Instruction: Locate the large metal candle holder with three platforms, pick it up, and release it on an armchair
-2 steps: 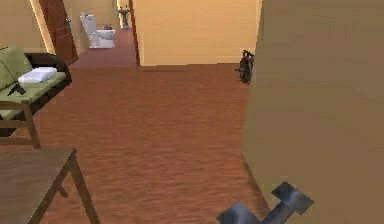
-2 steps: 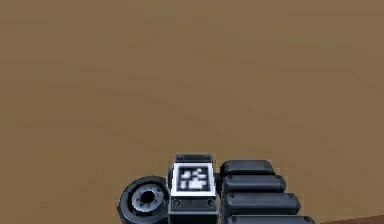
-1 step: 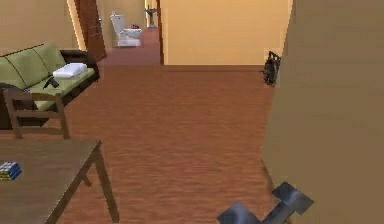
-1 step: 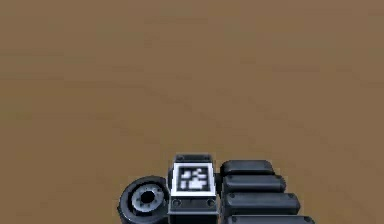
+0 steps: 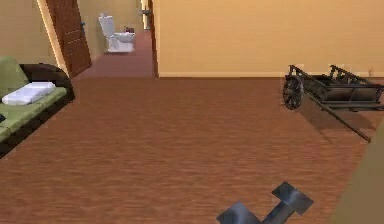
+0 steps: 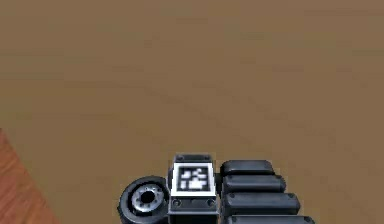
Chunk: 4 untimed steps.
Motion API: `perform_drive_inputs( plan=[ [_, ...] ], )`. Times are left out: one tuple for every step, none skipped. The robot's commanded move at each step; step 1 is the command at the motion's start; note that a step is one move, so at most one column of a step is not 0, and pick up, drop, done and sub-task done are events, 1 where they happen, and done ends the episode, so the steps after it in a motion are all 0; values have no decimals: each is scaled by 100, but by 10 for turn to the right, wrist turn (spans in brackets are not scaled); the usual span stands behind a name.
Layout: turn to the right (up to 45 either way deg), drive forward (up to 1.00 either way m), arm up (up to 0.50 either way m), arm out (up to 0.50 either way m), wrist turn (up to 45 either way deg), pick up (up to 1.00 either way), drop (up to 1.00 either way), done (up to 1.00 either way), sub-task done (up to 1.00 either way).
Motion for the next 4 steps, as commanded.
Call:
perform_drive_inputs(
  plan=[
    [-60, 0, 0, 0, 0, 0, 0, 0, 0],
    [0, 30, 0, 0, 0, 0, 0, 0, 0],
    [-150, 0, 0, 0, 0, 0, 0, 0, 0],
    [0, 100, 0, 0, 0, 0, 0, 0, 0]
  ],
)
